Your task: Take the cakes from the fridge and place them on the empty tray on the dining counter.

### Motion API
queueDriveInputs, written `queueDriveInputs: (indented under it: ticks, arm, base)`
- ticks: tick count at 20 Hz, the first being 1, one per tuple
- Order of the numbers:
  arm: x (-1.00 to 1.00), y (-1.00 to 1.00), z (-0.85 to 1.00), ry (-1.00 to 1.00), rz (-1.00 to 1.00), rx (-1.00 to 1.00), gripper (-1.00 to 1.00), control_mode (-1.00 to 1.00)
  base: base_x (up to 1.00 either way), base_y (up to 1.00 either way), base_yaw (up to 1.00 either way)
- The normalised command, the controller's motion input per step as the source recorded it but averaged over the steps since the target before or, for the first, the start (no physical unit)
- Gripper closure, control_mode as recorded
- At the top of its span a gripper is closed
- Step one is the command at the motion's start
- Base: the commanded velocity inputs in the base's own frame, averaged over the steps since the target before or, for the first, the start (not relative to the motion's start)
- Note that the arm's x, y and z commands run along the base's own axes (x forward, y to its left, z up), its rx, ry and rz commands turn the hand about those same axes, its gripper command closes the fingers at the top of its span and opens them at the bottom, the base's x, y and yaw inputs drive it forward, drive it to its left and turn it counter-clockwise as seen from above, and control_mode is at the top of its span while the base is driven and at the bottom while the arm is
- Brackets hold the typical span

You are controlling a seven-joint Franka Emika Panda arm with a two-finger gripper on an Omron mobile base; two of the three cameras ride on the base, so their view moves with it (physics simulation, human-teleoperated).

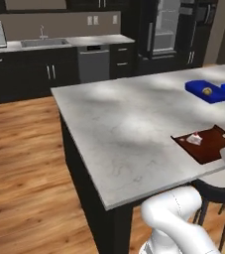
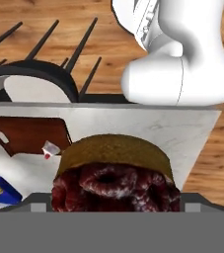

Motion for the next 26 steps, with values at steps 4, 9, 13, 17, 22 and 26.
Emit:
queueDriveInputs:
  ticks: [4, 9, 13, 17, 22, 26]
  arm:
    - [0.0, 0.0, 0.0, 0.0, 0.0, 0.0, 1.0, 1.0]
    - [0.0, 0.0, 0.0, 0.0, 0.0, 0.0, 1.0, 1.0]
    - [0.0, 0.0, 0.0, 0.0, 0.0, 0.0, 1.0, 1.0]
    - [0.0, 0.0, 0.0, 0.0, 0.0, 0.0, 1.0, 1.0]
    - [0.0, 0.0, 0.0, 0.0, 0.0, 0.0, 1.0, 1.0]
    - [0.0, 0.0, 0.0, 0.0, 0.0, 0.0, 1.0, 1.0]
  base:
    - [0.3, -1.0, 0.28]
    - [0.33, -0.98, 0.2]
    - [0.33, -0.72, 0.14]
    - [0.2, -0.19, 0.05]
    - [0.01, 0.0, 0.02]
    - [0.0, 0.0, 0.03]
